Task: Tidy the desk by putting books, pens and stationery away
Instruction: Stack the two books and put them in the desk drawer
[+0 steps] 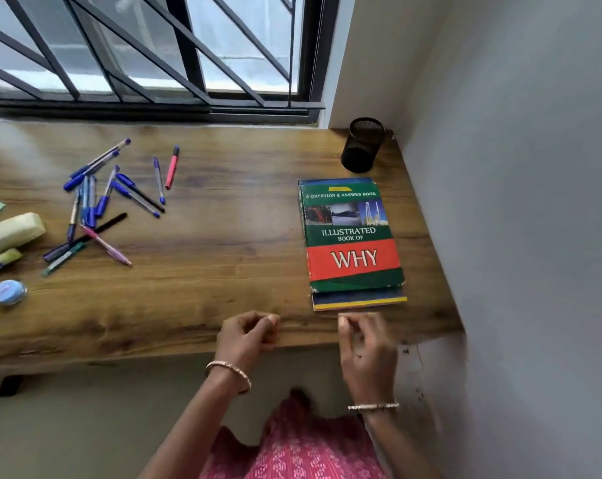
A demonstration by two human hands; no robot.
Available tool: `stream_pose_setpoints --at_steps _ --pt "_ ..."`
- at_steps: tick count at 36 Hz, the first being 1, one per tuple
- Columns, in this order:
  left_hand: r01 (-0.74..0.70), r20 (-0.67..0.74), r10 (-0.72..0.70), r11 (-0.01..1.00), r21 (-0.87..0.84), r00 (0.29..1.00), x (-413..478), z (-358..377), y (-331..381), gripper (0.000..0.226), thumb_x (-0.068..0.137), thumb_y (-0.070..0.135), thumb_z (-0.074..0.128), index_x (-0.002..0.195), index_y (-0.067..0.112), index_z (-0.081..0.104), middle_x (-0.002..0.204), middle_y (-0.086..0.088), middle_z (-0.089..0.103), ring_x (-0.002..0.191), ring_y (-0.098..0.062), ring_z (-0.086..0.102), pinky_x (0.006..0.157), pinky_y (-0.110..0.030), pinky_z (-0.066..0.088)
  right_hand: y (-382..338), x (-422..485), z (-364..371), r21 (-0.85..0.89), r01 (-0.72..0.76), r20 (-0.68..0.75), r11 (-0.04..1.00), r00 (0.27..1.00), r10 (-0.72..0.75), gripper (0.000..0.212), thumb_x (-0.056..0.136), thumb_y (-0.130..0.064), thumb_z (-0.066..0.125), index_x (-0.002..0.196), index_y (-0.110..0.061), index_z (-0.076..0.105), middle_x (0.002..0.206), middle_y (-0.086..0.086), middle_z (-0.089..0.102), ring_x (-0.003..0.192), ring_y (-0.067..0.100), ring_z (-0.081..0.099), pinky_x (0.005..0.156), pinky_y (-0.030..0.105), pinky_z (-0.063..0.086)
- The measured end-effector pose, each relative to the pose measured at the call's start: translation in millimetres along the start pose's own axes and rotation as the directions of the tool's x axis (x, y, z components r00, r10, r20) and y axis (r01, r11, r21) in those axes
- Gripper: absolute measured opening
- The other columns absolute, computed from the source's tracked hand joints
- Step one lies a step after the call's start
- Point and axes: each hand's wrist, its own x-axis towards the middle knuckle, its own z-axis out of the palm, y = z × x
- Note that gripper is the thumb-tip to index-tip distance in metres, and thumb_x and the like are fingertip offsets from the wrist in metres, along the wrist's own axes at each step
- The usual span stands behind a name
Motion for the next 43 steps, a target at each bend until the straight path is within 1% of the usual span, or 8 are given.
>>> stream_pose_setpoints --at_steps 6,10,14,18,23,27,32,43 --pt "0.254 0.195 -0.22 0.952 -0.17 0.956 -30.2 -41.3 -58.0 0.026 0.092 0.001 0.049 0.078 0.0 0.071 0.072 -0.013 0.071 0.061 -0.019 0.069 0.056 -0.028 0.057 -4.6 -101.1 41.5 0.101 -0.447 0.182 0.889 0.887 0.425 0.016 0.09 -0.023 0.065 0.074 -0.022 0.065 0.07 -0.009 0.062 0.065 0.005 0.057 0.061 0.022 0.043" --pt "0.428 0.137 -0.408 0.817 -0.386 0.903 -19.3 -62.0 -112.0 0.026 0.097 0.011 0.044 0.089 0.002 0.067 0.086 -0.013 0.07 0.076 -0.023 0.065 0.068 -0.033 0.055 5.9 -117.5 69.7 0.161 -0.868 0.382 0.47 0.493 0.782 0.023 0.093 -0.013 0.056 0.075 -0.008 0.068 0.059 0.002 0.06 0.055 0.016 0.054 0.05 0.025 0.038" --pt "0.478 0.185 -0.499 0.56 -0.676 0.846 21.5 -82.2 -151.0 0.032 0.101 0.029 0.037 0.096 0.007 0.06 0.121 -0.013 0.058 0.092 -0.028 0.06 0.082 -0.039 0.047 24.6 -108.6 104.7 0.269 -0.957 0.581 0.11 0.252 0.774 0.029 0.097 -0.018 0.045 0.076 -0.009 0.063 0.049 0.0 0.063 0.042 0.009 0.056 0.042 0.018 0.039" --pt "0.433 0.19 -0.498 0.437 -0.788 0.846 59.8 -96.6 -165.2 0.057 0.099 0.05 0.024 0.139 0.015 0.043 0.152 -0.008 0.038 0.14 -0.03 0.035 0.109 -0.046 0.028 38.7 -86.7 133.1 0.401 -0.875 0.731 -0.273 0.126 0.67 0.043 0.099 -0.041 0.036 0.108 -0.007 0.06 0.113 0.017 0.065 0.099 0.032 0.062 0.083 0.038 0.047" --pt "0.315 0.156 -0.392 0.383 -0.868 0.906 84.9 -103.1 -162.5 0.064 0.096 0.058 0.019 0.149 0.024 0.029 0.157 -0.006 0.029 0.146 -0.026 0.023 0.111 -0.049 0.027 42.6 -64.1 153.5 0.522 -0.674 0.782 -0.523 0.133 0.609 0.066 0.099 -0.052 0.02 0.15 -0.011 0.028 0.158 0.01 0.025 0.146 0.028 0.023 0.118 0.046 0.017" --pt "0.256 0.123 -0.379 0.324 -0.911 0.917 93.9 -104.3 -160.7 0.061 0.095 0.058 0.024 0.147 0.026 0.035 0.154 -0.004 0.036 0.141 -0.027 0.034 0.106 -0.049 0.032 44.8 -57.1 166.0 0.606 -0.549 0.769 -0.576 0.222 0.599 0.054 0.099 -0.048 0.019 0.135 -0.021 0.049 0.156 0.005 0.033 0.144 0.027 0.026 0.119 0.049 0.013" --pt "0.267 0.159 -0.347 0.291 -0.919 0.924 88.0 -103.1 -166.2 0.067 0.094 0.059 0.017 0.145 0.023 0.037 0.156 -0.001 0.032 0.146 -0.018 0.025 0.116 -0.048 0.016 40.2 -65.6 178.6 0.639 -0.565 0.731 -0.522 0.235 0.641 0.06 0.1 -0.05 0.024 0.145 -0.013 0.036 0.157 0.008 0.028 0.145 0.029 0.027 0.117 0.049 0.021" --pt "0.283 0.156 -0.353 0.347 -0.894 0.923 75.8 -107.0 -158.3 0.077 0.091 0.068 0.012 0.148 0.021 0.032 0.155 -0.003 0.033 0.144 -0.02 0.03 0.109 -0.049 0.027 36.5 -72.4 167.0 0.629 -0.695 0.709 -0.349 0.327 0.625 0.058 0.1 -0.044 0.034 0.144 -0.007 0.033 0.149 0.013 0.037 0.137 0.031 0.038 0.112 0.047 0.032"
